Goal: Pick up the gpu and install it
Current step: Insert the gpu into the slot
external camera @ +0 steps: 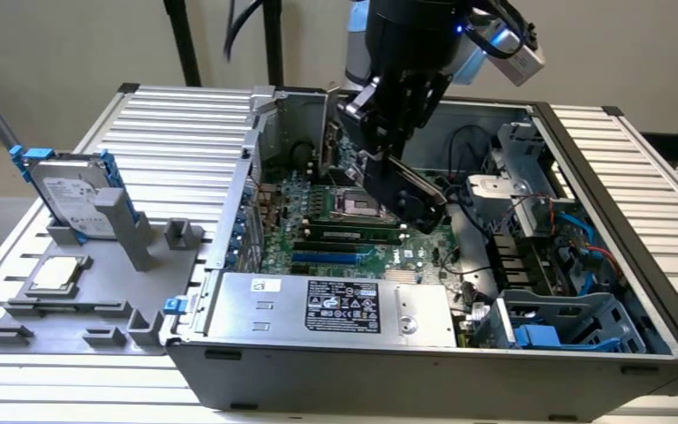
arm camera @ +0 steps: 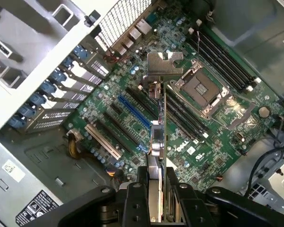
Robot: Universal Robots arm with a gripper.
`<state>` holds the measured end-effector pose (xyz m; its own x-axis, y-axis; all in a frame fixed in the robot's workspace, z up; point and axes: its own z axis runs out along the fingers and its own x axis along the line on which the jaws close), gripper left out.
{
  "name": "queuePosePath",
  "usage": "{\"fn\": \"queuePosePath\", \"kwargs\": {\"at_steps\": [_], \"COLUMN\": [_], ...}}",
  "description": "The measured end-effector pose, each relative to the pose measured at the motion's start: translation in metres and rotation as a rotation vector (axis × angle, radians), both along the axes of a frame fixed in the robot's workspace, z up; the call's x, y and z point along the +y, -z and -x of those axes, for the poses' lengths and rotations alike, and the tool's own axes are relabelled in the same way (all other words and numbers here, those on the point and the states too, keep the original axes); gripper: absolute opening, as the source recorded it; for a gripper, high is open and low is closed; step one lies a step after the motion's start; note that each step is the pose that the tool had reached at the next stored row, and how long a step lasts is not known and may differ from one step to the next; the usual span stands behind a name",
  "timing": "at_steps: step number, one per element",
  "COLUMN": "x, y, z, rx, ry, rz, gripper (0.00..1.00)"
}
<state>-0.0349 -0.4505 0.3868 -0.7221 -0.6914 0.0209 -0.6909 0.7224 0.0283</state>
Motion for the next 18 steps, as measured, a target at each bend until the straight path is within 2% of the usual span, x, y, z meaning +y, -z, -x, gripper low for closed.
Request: {"fn": "queuePosePath", "kwargs": {"at_steps": [18], "x": [0.0], "y": [0.0187], "z": [0.0], "rx": [-0.0156], "ry": [-0.328], "rz": [0.0001], "gripper": [0.26]}}
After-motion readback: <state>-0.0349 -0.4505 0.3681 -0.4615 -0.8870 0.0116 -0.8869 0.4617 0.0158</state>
